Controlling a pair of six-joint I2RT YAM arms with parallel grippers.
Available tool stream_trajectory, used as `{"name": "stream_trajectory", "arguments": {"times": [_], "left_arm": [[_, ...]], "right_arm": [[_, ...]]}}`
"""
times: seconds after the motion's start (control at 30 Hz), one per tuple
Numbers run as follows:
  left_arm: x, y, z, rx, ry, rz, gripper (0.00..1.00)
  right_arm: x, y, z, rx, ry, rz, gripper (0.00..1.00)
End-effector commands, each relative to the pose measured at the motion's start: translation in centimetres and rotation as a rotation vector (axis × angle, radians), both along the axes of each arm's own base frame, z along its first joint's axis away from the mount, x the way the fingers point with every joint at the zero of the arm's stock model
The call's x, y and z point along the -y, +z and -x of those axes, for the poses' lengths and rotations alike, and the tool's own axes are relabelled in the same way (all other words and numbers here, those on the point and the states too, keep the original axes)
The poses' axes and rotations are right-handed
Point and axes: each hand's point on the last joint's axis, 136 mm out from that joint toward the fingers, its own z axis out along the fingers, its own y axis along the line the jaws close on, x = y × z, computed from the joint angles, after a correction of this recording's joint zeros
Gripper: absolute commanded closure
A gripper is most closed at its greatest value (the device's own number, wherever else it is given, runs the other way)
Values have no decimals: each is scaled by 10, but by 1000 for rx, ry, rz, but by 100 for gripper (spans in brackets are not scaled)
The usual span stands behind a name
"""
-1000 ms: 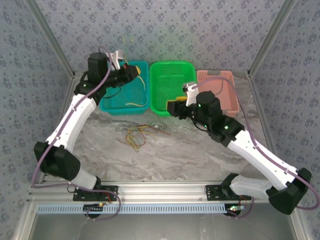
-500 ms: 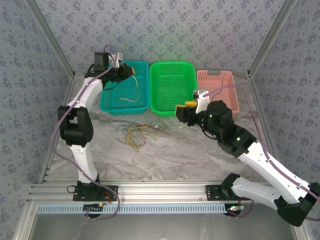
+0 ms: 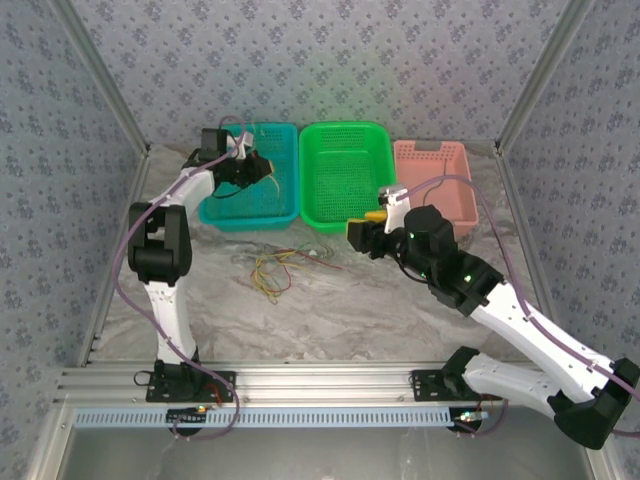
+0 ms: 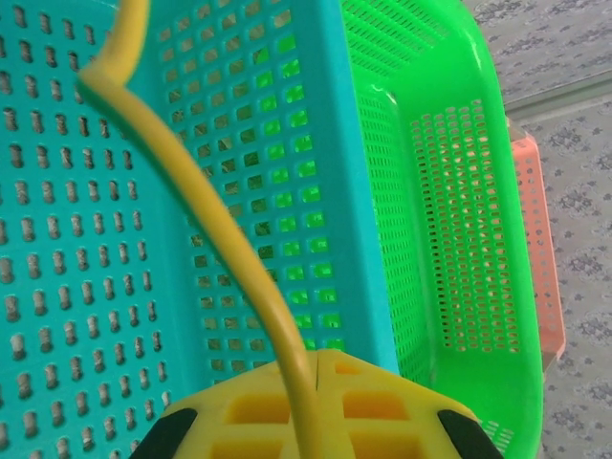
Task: Untangle the cables
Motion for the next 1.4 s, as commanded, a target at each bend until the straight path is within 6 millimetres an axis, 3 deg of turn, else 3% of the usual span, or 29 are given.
{"name": "stream_trajectory", "arguments": {"times": [0.0, 0.23, 0.43, 0.73, 1.0, 1.1, 1.17, 1.2, 1.37], "left_arm": [[4, 21, 4, 36, -27, 34, 100], [1, 24, 11, 35, -13, 37, 100], [0, 37, 17, 77, -5, 46, 100], [-5, -1, 14, -56, 38, 54, 100], [-13, -23, 11, -130, 93, 69, 100], [-15, -25, 11, -149, 103, 82, 88], [-15, -20, 12, -152, 107, 79, 69], [-16, -15, 13, -149, 111, 80, 56], [-26, 30, 21, -85, 166, 49, 26]], "right_arm": [[-2, 6, 2, 16, 2, -22, 48], [-3, 2, 2, 11, 2, -14, 49], [-5, 1, 2, 9, 4, -11, 48], [-5, 2, 2, 14, 3, -7, 48], [-6, -2, 0, 8, 1, 3, 48], [-6, -2, -1, 9, 1, 2, 48], [-7, -2, -1, 8, 2, 2, 48], [-6, -2, -1, 9, 0, 3, 48], [-8, 0, -2, 12, 4, 4, 48]]}}
